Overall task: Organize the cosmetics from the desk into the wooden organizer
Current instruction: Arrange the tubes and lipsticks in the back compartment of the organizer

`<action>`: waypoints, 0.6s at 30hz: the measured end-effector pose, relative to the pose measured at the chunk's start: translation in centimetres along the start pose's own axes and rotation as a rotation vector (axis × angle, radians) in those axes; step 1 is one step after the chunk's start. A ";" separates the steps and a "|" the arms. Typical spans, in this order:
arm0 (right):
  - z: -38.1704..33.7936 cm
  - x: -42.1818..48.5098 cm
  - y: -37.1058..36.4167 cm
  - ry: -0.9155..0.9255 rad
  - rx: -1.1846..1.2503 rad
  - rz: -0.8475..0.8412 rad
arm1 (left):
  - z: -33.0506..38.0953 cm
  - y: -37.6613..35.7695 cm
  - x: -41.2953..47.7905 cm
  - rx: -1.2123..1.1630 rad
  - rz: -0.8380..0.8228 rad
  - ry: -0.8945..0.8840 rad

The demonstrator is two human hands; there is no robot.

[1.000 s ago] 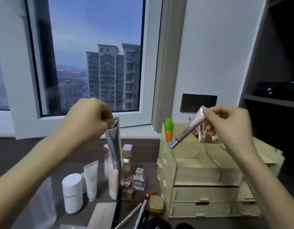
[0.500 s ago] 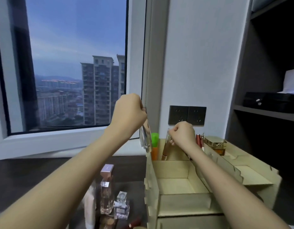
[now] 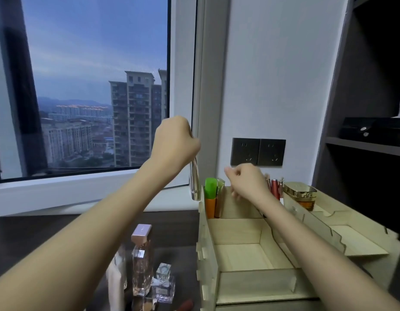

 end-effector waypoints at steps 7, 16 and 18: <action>-4.2 -4.6 3.8 0.267 0.168 -0.083 | 4.6 -2.1 1.2 -0.122 -0.131 0.004; 0.3 -2.4 2.0 0.144 0.029 0.104 | 4.7 -9.9 1.6 -0.320 -0.383 0.090; 1.1 -1.6 0.9 0.114 0.058 0.059 | 3.4 -10.5 1.3 -0.458 -0.451 0.131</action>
Point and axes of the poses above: each hand's wrist, its own x-axis towards the middle knuckle, its own y-axis out of the back of the hand, z = x × y, the point moved 8 cm from there along x, towards the middle knuckle, and after that the axes turned 12 degrees about -z, right-handed, at the moved point
